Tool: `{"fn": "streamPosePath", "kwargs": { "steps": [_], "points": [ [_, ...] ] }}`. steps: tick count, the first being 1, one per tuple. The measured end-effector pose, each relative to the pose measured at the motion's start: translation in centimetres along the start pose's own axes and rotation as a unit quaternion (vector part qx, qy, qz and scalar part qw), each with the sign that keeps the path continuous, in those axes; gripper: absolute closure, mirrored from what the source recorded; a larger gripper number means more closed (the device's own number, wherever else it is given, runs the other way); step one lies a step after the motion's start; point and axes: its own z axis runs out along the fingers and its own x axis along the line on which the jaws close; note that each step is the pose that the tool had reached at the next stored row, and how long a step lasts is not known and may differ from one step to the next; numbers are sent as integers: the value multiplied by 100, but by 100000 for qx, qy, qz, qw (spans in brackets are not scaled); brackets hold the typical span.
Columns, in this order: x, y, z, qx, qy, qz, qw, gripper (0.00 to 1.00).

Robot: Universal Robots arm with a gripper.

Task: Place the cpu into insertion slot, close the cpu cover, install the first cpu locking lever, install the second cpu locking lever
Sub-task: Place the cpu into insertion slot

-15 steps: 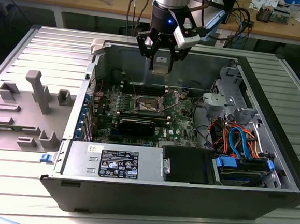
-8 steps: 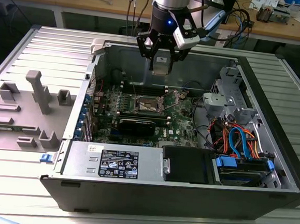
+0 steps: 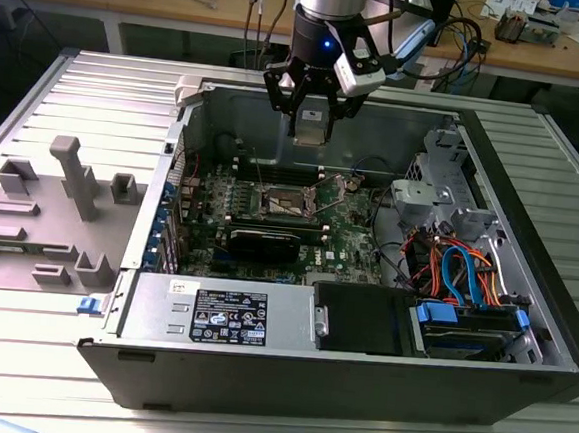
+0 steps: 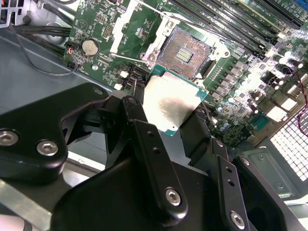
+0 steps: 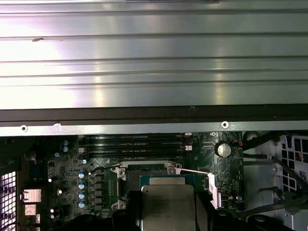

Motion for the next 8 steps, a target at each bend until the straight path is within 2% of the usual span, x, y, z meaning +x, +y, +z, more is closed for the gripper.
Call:
{"fn": "streamPosePath", "kwargs": {
  "steps": [5, 8],
  "points": [
    [0, 0, 0, 0, -2, -1, 100000, 45],
    [1, 0, 34, -6, -21, 1, 100000, 45]
  ]
}}
